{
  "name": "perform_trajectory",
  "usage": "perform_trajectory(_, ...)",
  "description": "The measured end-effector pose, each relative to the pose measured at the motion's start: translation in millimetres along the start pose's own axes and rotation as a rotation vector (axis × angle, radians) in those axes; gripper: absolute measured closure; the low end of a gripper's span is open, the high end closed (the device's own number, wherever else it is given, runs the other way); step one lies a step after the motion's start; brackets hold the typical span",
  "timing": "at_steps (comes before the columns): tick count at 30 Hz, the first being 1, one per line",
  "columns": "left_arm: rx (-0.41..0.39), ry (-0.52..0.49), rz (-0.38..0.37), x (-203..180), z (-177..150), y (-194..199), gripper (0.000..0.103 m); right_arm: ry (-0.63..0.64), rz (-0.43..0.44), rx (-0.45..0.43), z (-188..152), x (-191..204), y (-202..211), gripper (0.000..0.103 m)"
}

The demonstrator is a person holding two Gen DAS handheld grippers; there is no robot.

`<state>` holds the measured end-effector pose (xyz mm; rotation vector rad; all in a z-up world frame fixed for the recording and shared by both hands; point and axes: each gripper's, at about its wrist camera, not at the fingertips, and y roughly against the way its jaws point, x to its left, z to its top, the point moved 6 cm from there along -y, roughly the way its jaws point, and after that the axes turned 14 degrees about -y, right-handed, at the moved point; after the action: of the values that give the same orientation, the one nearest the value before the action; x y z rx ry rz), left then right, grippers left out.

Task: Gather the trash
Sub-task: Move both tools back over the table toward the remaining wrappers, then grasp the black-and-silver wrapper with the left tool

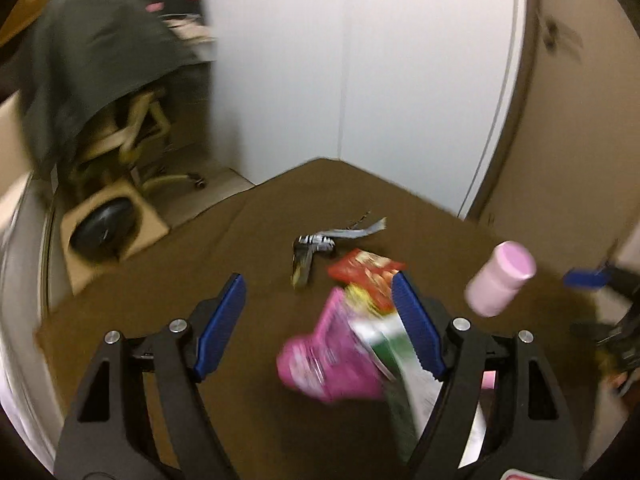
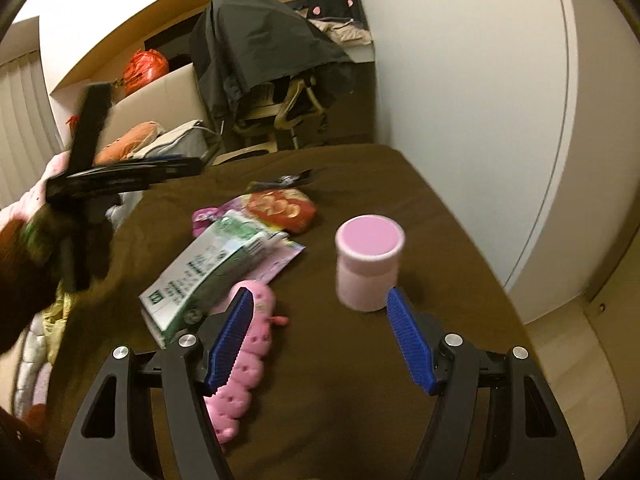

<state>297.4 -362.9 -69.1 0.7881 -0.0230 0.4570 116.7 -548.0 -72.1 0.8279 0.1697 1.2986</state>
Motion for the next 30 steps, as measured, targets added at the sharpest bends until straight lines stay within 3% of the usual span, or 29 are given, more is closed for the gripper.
perform_trajectory(2,0.046,-0.042,-0.029,7.7,7.4,-32.4,0.035,0.005,-0.023,-0.016,2.8,-7.4,-1.2,0.038)
perform_trajectory(8,0.226,0.013,-0.161,21.5,5.7,-117.9,0.046,-0.021,-0.066,-0.010,6.1,-28.5,-14.6,0.038)
perform_trajectory(10,0.258,0.022,-0.161,21.1,1.5,-131.4,0.047,-0.028,-0.069,0.002,4.0,-32.4,-20.3,0.038)
perform_trajectory(13,0.244,0.044,-0.120,20.9,3.3,-132.9,0.069,-0.023,-0.075,0.022,-0.1,-33.9,-30.8,0.038)
perform_trajectory(14,0.242,0.064,-0.118,20.9,1.9,-132.1,0.071,-0.020,-0.077,0.024,-0.8,-33.4,-32.7,0.038)
perform_trajectory(16,0.233,0.125,-0.136,21.6,-2.6,-124.7,0.077,-0.012,-0.073,0.026,-0.6,-30.9,-36.1,0.038)
perform_trajectory(17,0.232,0.141,-0.119,21.4,-6.9,-118.0,0.092,-0.010,-0.070,0.025,-0.2,-29.5,-36.1,0.038)
perform_trajectory(25,0.160,0.353,-0.024,21.9,-51.2,-18.7,0.092,0.047,-0.002,-0.014,23.3,11.0,-38.1,0.038)
perform_trajectory(30,0.153,0.450,0.049,9.3,-87.6,38.1,0.092,0.091,0.109,0.053,26.7,56.6,-50.4,0.038)
